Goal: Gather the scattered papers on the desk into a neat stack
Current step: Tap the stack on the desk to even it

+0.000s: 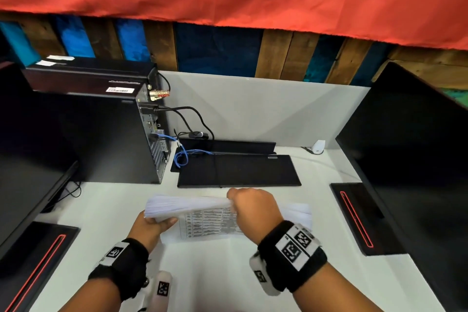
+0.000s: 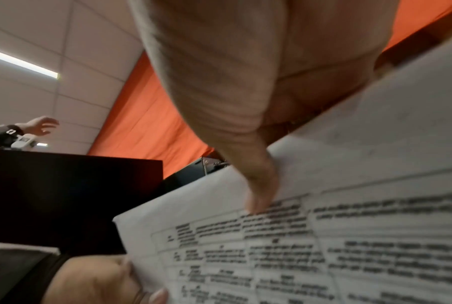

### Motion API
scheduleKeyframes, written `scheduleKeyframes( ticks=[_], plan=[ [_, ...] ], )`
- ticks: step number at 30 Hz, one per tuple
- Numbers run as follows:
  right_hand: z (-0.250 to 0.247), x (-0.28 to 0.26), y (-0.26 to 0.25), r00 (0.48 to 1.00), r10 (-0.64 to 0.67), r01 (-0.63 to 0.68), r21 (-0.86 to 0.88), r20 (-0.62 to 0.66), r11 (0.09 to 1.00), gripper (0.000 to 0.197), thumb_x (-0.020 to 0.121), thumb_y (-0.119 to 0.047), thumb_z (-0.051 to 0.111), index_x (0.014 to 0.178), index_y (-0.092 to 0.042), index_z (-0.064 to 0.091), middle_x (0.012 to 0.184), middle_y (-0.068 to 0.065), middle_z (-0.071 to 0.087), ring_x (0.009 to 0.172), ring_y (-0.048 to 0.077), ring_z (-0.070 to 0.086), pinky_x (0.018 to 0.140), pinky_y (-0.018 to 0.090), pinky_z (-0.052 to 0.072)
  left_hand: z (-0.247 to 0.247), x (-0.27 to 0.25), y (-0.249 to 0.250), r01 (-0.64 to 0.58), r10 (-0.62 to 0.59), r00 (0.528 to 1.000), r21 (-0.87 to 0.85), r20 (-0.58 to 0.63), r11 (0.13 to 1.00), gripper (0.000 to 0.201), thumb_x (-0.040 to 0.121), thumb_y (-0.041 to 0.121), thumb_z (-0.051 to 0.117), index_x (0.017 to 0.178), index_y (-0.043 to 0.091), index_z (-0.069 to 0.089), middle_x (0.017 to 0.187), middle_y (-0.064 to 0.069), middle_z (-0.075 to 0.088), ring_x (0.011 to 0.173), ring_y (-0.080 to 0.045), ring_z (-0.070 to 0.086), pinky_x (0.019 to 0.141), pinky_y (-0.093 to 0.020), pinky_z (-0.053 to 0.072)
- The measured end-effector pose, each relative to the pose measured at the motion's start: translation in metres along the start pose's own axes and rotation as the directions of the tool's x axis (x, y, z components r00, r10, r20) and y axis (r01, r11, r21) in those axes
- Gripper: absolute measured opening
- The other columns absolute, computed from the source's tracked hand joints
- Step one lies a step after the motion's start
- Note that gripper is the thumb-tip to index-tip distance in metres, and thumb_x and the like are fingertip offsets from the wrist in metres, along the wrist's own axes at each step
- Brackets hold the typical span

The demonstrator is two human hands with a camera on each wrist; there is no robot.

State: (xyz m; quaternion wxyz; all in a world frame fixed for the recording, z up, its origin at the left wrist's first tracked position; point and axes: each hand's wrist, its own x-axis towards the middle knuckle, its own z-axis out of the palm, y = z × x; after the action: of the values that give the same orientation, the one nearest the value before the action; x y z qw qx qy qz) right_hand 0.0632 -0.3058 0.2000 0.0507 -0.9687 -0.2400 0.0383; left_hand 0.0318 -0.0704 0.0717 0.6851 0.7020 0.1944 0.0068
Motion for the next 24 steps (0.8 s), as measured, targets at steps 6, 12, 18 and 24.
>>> scheduleKeyframes(
  ticks=[6,12,18,24],
  plan=[
    [-0.012,-0.007,0.027,0.978,0.152,-0.126,0.173,-0.146,0.977,0.025,0.081,-0.001,0.048,0.096,-0.015,0.062,0.093,0.007,0.072,0.089,0.033,0.065,0.063,0.03,0.038,0.021,-0.003,0.002,-0.033,0.037,0.985,0.026,-0.171,0.999,0.062,0.079,-0.006,0.068,0.134,0.005,0.041,0.13,-0.01,0.051,0.125,-0.027,0.046,0.101,-0.036,0.037],
    [-0.002,-0.036,0.119,0.788,0.614,-0.346,0.783,-0.057,0.517,0.014,0.081,-0.002,0.069,0.083,-0.015,0.071,0.084,0.007,0.074,0.073,0.022,0.068,0.071,0.038,0.058,0.091,-0.018,0.005,0.314,-0.3,0.882,0.021,0.364,0.949,0.075,0.067,0.031,0.082,0.13,0.022,0.043,0.129,-0.006,0.058,0.11,-0.027,0.059,0.093,-0.04,0.041],
    [0.057,-0.072,0.202,0.593,0.772,-0.561,0.805,0.229,0.192,0.009,0.077,-0.001,0.074,0.079,0.005,0.067,0.08,0.012,0.068,0.08,0.018,0.058,0.073,0.026,0.047,0.178,-0.016,0.011,0.24,-0.295,0.846,0.176,0.443,0.954,0.01,0.095,0.022,0.051,0.101,0.014,0.056,0.101,-0.015,0.067,0.088,-0.028,0.067,0.073,-0.041,0.058],
    [0.094,-0.1,0.239,0.479,0.83,-0.771,0.589,0.286,0.243,0.017,0.081,-0.009,0.071,0.067,-0.008,0.061,0.075,0.009,0.06,0.084,0.022,0.056,0.078,0.028,0.044,0.233,-0.011,-0.027,0.104,-0.361,0.851,0.551,0.381,0.828,0.026,0.081,0.035,0.063,0.07,0.016,0.048,0.089,-0.019,0.066,0.085,-0.034,0.068,0.077,-0.042,0.057]
  ],
)
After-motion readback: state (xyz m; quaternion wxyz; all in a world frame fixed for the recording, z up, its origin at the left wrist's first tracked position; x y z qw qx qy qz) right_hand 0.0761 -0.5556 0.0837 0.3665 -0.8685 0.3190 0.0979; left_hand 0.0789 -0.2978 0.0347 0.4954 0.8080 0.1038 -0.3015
